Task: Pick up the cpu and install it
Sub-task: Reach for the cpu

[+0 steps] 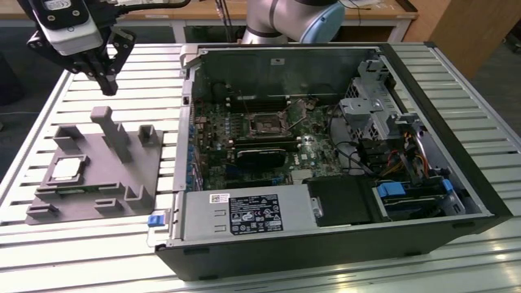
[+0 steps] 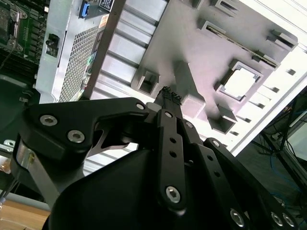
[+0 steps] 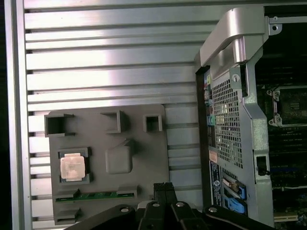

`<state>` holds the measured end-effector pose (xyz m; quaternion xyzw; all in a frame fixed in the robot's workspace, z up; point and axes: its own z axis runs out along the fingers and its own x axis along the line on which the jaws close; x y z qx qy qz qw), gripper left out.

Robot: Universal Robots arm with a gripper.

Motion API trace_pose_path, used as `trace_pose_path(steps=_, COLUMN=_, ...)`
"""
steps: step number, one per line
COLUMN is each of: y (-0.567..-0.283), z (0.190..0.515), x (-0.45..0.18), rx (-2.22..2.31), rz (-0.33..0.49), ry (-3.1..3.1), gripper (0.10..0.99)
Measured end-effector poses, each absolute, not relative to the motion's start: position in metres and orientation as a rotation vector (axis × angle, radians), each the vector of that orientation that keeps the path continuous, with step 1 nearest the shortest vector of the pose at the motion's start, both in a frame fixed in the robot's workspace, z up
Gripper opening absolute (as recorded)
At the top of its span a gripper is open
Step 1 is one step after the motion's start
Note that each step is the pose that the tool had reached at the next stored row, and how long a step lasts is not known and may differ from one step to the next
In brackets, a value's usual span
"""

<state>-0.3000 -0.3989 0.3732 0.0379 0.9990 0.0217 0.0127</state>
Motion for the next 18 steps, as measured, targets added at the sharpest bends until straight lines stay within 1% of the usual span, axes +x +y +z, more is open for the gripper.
trace_pose_path(steps=6, y=-0.399, z=0.373, x=-0.306, rx=0.118, rz=0.068, ry=3.113, gripper=0.106)
trace_pose_path(steps=18, y=-0.399, z=0.371, x=-0.338, rx=0.118, rz=0.068, ry=3.113, gripper=0.106)
